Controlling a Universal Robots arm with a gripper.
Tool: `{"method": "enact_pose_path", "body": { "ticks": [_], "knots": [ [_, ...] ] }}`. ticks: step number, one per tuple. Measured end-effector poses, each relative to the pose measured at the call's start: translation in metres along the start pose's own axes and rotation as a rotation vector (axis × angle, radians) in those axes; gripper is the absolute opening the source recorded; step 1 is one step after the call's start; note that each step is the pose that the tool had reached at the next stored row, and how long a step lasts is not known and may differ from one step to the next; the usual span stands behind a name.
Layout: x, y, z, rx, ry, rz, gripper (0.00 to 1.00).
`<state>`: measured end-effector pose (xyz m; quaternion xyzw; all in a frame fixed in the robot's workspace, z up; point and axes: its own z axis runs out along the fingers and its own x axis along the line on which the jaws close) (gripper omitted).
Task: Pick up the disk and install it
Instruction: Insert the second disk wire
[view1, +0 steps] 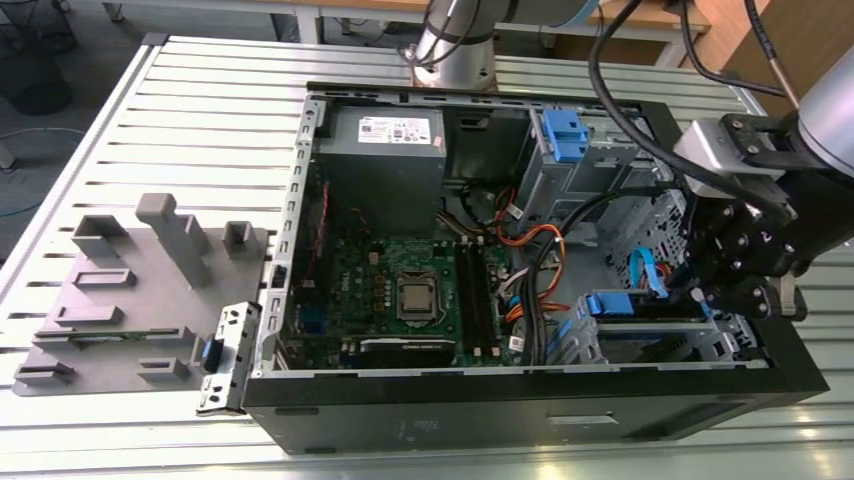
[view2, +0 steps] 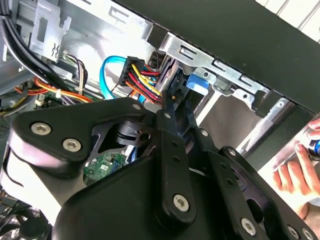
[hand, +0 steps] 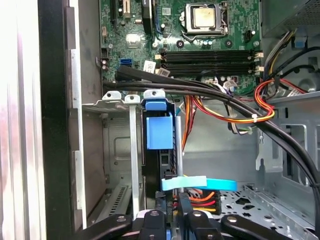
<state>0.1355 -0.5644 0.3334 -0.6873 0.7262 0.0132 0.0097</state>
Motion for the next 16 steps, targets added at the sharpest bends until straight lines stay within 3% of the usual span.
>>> {"method": "enact_pose_path", "body": {
  "ticks": [6,16],
  "knots": [
    [-0.0006,0.0001,-0.0177,0.0000,0.0001,0.000,0.24],
    [-0.0004,0.0031,-0.0175,0.0005,0.0000,0.000,0.24]
  ]
}}
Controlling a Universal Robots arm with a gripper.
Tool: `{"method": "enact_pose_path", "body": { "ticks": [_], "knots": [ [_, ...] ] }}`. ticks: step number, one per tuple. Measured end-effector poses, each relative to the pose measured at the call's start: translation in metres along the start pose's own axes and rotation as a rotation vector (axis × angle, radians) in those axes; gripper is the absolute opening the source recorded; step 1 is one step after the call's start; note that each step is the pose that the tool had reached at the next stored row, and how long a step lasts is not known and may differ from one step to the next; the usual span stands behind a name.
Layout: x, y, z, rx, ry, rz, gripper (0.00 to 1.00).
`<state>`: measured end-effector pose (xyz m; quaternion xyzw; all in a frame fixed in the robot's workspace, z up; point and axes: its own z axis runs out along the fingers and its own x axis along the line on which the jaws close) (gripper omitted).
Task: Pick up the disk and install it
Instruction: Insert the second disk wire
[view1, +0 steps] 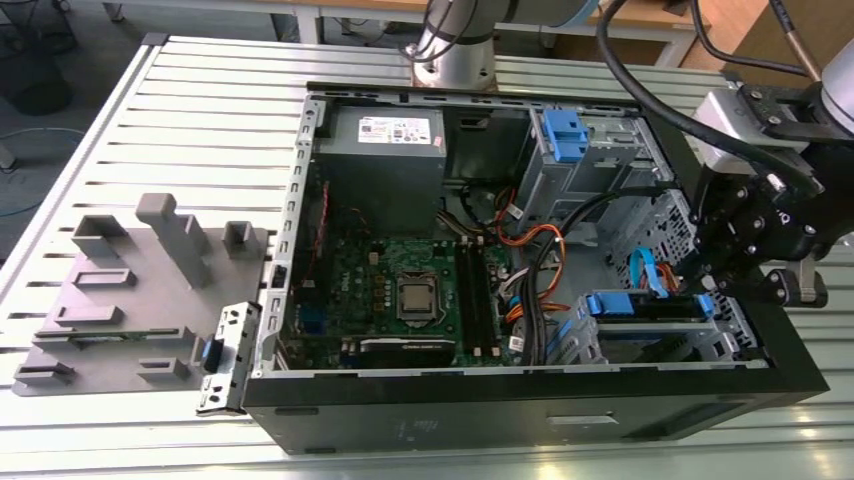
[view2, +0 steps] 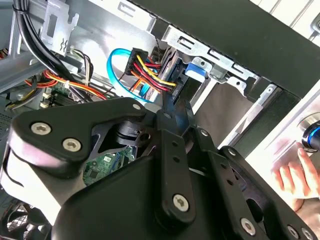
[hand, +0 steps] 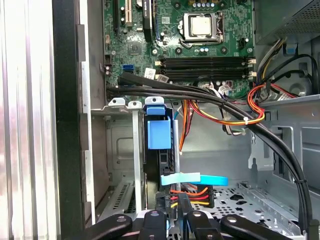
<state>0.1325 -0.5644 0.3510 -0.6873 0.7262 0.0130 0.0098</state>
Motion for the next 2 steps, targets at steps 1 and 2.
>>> {"method": "enact_pose_path", "body": {
  "ticks": [1,2],
  "knots": [
    [0.0000,0.0000,0.0000,0.0000,0.0000,0.000,0.24],
    [0.0000,0.0000,0.0000,0.0000,0.0000,0.000,0.24]
  ]
}}
